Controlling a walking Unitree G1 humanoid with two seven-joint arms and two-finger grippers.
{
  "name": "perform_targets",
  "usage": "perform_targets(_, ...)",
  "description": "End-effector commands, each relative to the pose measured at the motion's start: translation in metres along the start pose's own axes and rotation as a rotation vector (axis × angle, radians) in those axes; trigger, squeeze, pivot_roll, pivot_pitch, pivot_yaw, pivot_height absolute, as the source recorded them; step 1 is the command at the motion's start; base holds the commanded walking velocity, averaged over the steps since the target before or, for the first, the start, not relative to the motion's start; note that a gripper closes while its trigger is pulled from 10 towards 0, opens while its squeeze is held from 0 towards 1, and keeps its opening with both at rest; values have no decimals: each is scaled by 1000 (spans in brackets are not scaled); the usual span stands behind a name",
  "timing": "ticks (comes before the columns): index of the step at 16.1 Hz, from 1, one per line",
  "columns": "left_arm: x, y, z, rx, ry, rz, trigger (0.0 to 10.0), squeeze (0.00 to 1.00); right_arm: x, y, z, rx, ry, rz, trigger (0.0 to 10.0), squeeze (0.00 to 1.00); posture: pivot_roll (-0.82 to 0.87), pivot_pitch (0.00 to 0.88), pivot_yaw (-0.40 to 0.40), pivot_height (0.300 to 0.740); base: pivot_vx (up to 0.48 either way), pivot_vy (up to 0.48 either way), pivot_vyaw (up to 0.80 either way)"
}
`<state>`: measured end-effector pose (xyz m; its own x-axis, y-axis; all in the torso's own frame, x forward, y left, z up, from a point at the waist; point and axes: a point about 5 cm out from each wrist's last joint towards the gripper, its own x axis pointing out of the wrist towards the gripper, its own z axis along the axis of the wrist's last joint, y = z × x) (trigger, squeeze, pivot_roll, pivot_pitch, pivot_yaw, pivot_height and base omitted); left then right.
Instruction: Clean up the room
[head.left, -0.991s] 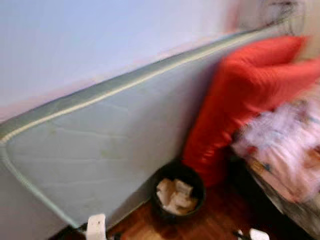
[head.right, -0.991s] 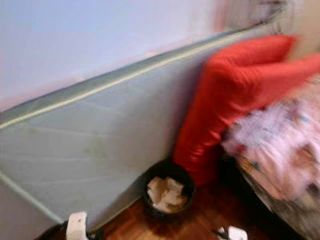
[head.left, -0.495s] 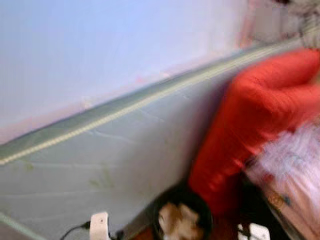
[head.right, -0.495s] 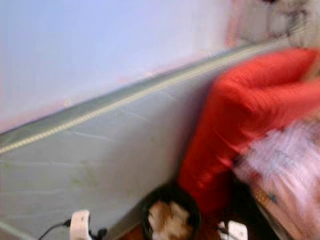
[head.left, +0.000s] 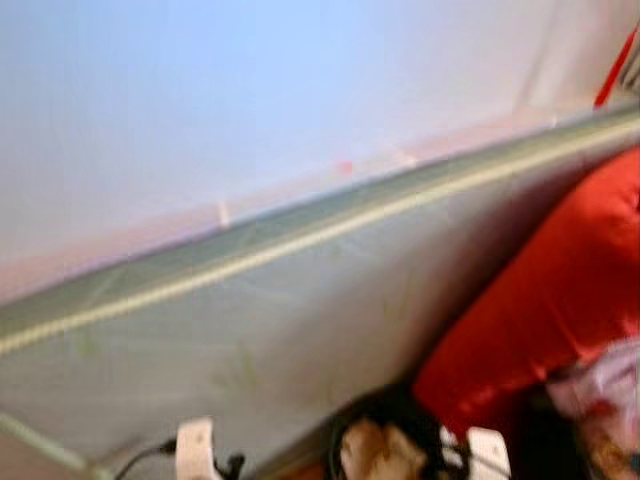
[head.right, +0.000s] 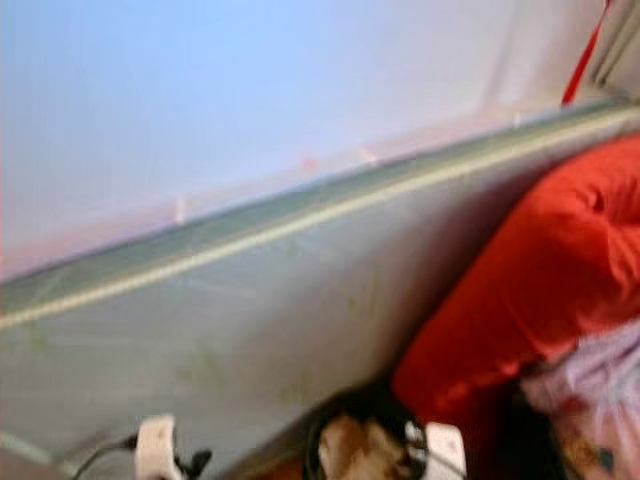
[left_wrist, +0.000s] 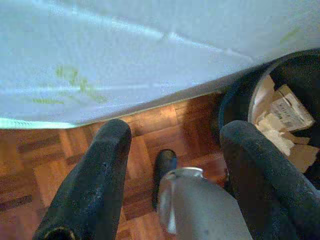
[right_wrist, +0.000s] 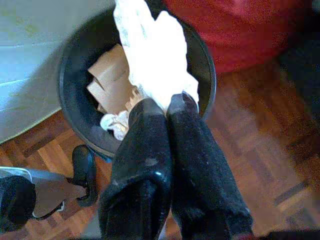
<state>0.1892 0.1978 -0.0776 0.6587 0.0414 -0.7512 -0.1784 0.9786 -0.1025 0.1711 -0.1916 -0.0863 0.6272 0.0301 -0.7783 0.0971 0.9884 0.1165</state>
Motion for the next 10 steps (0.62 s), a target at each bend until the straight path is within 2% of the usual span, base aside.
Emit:
perform_targets(1, -2, 3, -3, 19, -13, -13, 10000, 0, 3, 9, 10, -71, -25, 50, 10000, 0, 108, 31, -16, 740, 0, 0, 0)
perform_targets(3, -3, 2, -2, 8, -42, -30, 10000, 0, 7, 14, 23, -103, -57, 72, 10000, 0, 117, 33, -19, 740, 0, 0, 0)
perform_targets(4, -4, 2, -2, -10, -64, -31, 10000, 0, 10, 18, 37, -113, -89, 78, 10000, 0, 127, 34, -20, 740, 0, 0, 0)
perform_targets(5, 4, -12, 48, -4, -260, -88, 10000, 0, 14, 25, 63, -105, -150, 80, 10000, 0, 133, 36, -21, 740, 0, 0, 0)
perform_targets(6, 4, -22, 76, 9, -365, -126, 10000, 0, 15, 28, 77, -74, -183, 78, 10000, 0, 142, 46, -23, 740, 0, 0, 0)
perform_targets(10, -1, -30, 89, 7, -482, -169, 10000, 0, 17, 35, 105, -65, -268, 47, 10000, 0, 166, 89, -22, 740, 0, 0, 0)
